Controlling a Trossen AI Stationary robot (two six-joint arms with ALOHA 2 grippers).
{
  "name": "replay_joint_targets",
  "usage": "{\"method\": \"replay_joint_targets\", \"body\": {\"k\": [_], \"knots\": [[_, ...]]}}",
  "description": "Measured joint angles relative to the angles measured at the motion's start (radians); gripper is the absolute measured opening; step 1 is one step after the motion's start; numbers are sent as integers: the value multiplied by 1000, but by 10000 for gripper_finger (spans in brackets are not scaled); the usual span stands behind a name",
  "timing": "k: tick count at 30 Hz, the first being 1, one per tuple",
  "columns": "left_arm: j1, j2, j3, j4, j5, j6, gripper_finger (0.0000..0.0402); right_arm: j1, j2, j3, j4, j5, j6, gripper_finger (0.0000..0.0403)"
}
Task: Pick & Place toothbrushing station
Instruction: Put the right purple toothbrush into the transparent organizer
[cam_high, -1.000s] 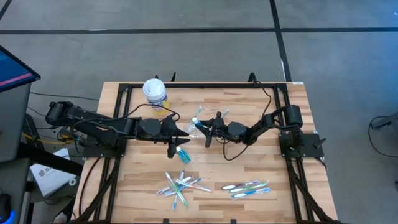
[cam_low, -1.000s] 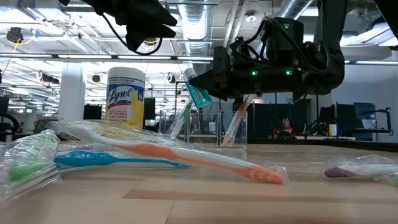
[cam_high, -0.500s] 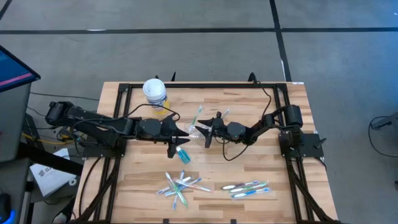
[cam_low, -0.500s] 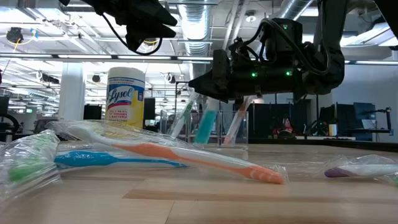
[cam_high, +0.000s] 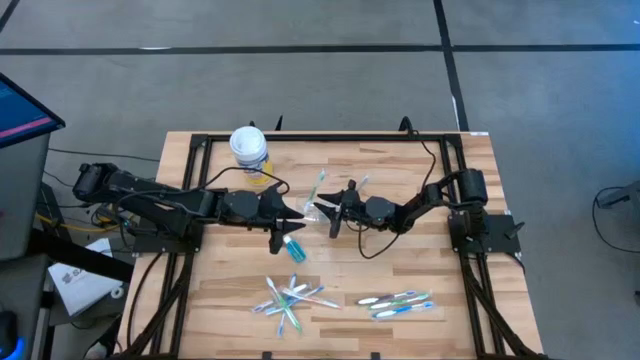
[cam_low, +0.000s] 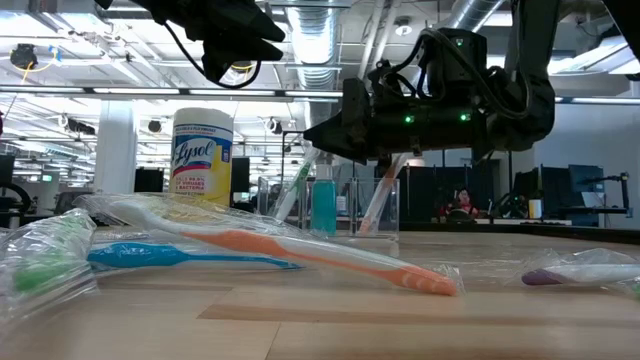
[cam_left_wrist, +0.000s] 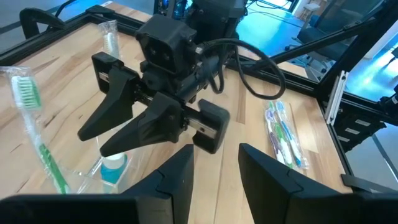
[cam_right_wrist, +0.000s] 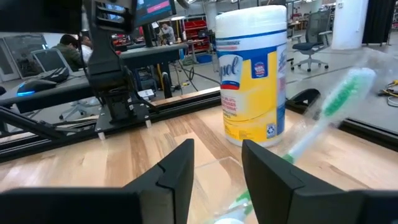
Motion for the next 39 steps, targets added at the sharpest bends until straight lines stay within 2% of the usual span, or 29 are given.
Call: {"method": "replay_joint_targets", "body": {"k": [5,16,23,31,39], "knots": [[0,0,0,0,0,0,122,33,-80,6,-83,2,-59,126],[0,0,0,0,1,0,122,125,-329,9,-549,21,-74,123],[0,0,0,0,5,0,122,199,-461,9,-858,17,4,121],[0,0,0,0,5,0,122,293,-576,9,-1155,-84,110,121],[0,0,0,0,4,-1,122,410,-672,9,-1470,-122,268,119]]}}
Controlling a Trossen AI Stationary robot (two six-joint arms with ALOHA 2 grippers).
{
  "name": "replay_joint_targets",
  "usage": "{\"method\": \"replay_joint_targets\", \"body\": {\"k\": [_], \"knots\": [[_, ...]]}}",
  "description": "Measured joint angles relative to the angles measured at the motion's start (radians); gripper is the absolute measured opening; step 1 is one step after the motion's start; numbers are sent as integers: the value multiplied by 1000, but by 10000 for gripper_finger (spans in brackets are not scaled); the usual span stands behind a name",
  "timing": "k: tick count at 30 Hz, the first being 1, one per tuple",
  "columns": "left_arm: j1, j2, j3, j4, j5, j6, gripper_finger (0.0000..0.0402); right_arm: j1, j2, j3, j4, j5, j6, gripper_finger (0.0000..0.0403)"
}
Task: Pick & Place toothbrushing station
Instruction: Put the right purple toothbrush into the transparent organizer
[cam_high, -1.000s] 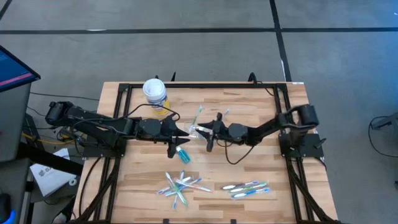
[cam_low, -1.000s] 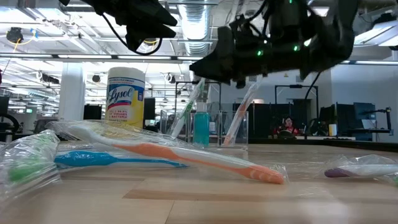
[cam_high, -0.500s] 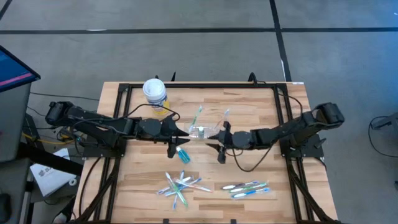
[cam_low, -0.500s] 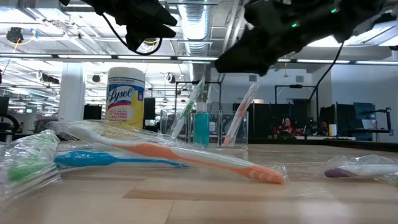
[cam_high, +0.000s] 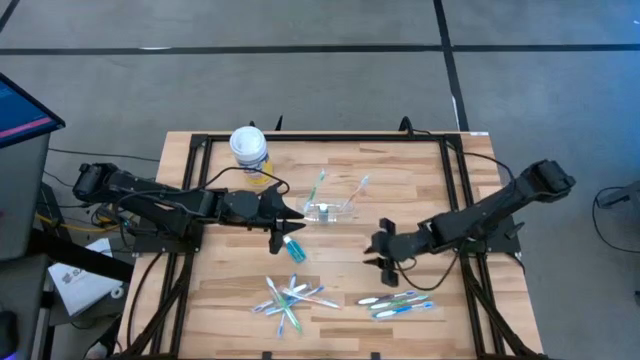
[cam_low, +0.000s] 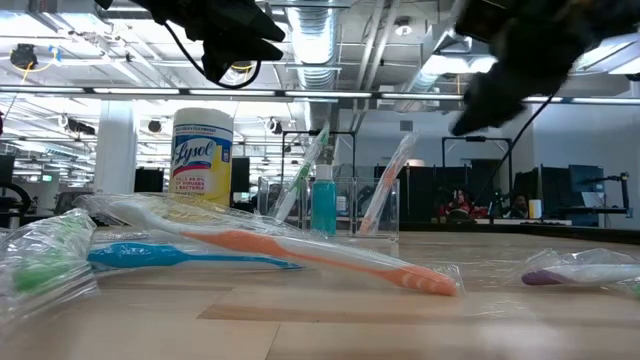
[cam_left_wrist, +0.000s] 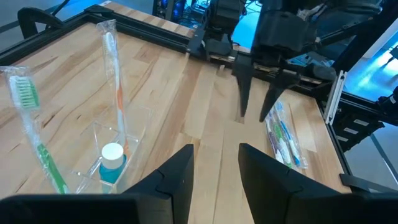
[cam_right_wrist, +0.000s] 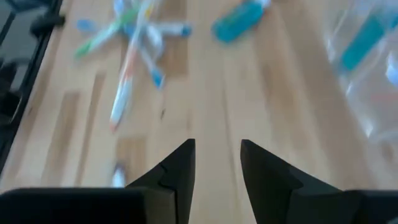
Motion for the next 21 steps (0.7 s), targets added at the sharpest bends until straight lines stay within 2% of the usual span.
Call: {"method": "replay_joint_targets", "body": {"k": [7,21], "knots": [[0,0,0,0,0,0,122,105,-18,0,-175,-69,158,118],[0,0,0,0,3,-3,122,313,-18,0,-331,-144,435,118]]}}
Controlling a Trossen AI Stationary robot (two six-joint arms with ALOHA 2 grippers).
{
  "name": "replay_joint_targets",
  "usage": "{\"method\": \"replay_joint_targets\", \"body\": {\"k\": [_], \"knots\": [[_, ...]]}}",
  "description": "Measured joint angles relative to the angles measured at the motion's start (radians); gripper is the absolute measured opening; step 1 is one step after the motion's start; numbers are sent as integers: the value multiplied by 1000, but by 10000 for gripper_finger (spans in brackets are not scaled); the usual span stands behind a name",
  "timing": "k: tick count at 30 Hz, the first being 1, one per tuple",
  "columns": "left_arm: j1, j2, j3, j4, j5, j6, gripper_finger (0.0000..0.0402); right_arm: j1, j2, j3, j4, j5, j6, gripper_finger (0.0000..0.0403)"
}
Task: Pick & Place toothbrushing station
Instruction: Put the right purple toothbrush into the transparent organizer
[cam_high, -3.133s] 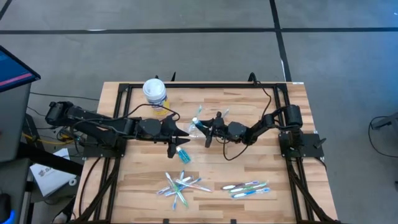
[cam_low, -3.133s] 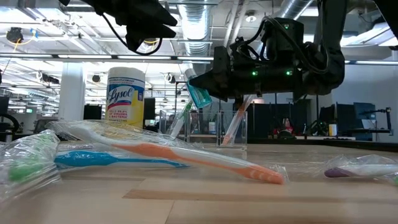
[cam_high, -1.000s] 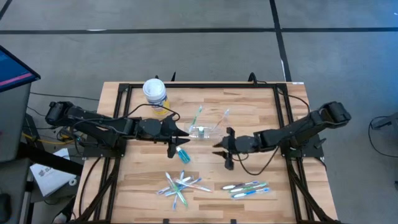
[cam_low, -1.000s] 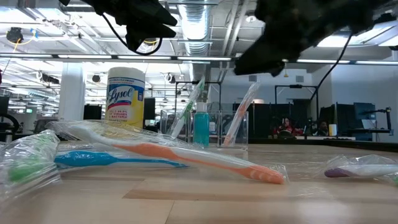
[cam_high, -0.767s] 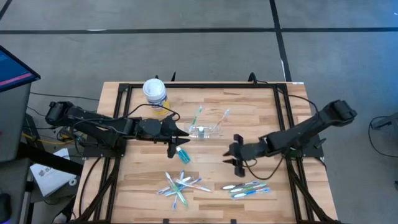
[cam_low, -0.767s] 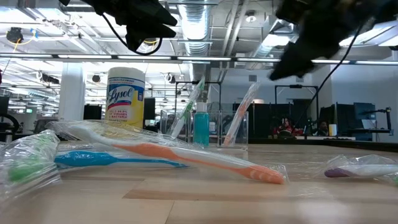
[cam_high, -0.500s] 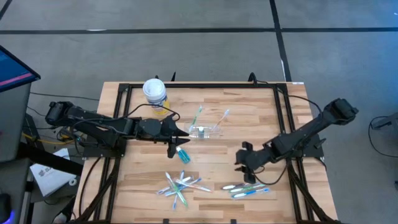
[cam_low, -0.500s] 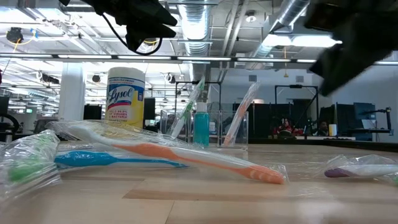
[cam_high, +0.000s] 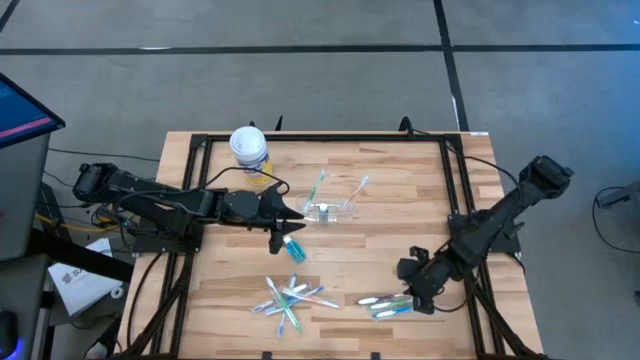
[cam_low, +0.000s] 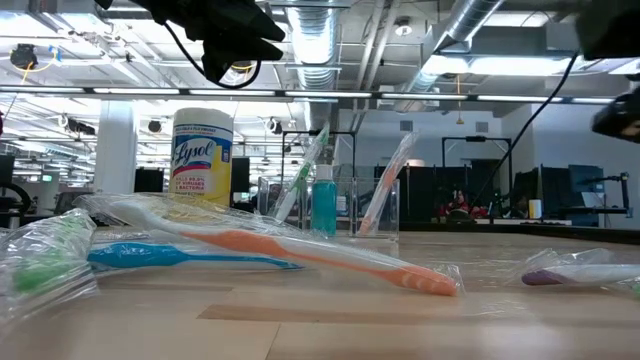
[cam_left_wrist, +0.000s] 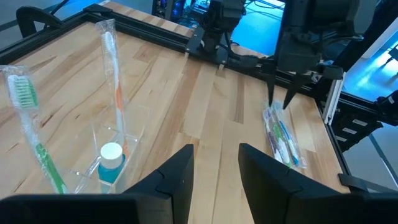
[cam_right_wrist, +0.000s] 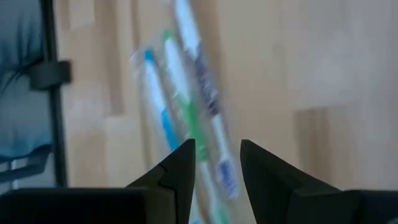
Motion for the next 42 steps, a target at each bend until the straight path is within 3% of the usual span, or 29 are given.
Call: {"method": "replay_joint_targets", "body": {"k": [10,32,36,42], "knots": [[0,0,0,0,1,0,122,105,17,0,-91,-1,156,118],[0,0,0,0,3,0,122,110,145,0,-110,-5,148,115],[0,0,0,0,3,1,122,110,142,0,-109,-5,148,89],[0,0,0,0,1,3,122,110,142,0,-109,-6,143,8]]}}
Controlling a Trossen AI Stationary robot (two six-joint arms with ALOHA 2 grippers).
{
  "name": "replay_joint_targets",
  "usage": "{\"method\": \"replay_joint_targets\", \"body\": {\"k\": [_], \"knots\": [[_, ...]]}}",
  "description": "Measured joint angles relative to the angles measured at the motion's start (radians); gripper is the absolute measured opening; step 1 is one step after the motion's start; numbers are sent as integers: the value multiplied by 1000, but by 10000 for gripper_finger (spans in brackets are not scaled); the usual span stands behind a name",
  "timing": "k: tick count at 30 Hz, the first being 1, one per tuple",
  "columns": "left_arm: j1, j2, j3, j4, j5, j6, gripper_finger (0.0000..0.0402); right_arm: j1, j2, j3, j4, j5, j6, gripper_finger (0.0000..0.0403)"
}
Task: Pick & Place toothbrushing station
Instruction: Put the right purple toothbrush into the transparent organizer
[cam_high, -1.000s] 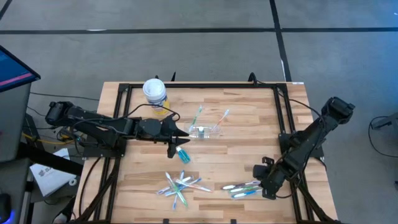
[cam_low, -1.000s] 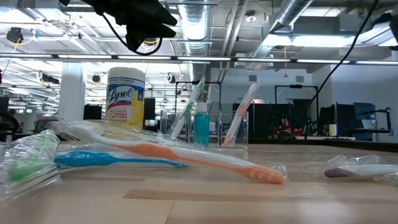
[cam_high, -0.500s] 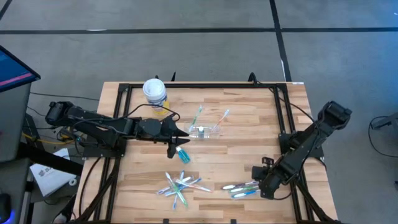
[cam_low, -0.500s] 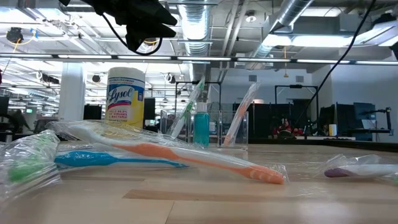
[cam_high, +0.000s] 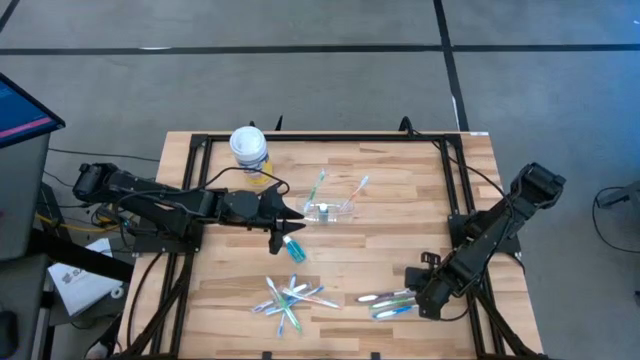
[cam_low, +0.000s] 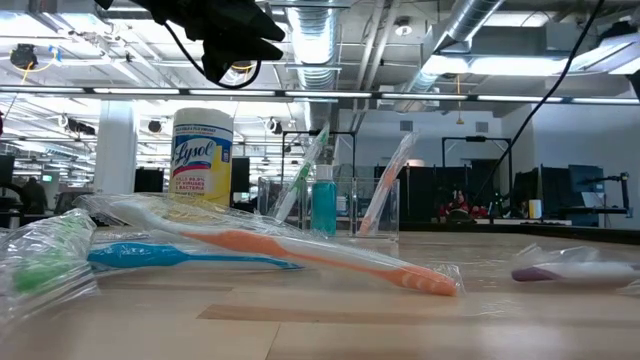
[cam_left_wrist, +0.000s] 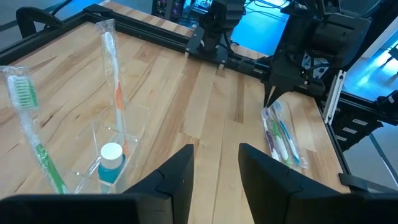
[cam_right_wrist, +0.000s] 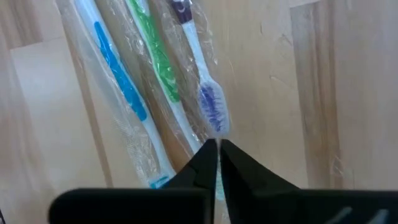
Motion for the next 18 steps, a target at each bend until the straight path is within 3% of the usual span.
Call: {"method": "replay_joint_targets", "body": {"k": [7,18], "knots": [[0,0,0,0,0,0,122,-5,-5,25,-30,-3,-4,1],[0,0,0,0,0,0,122,-8,-5,190,-267,63,-25,0]]}}
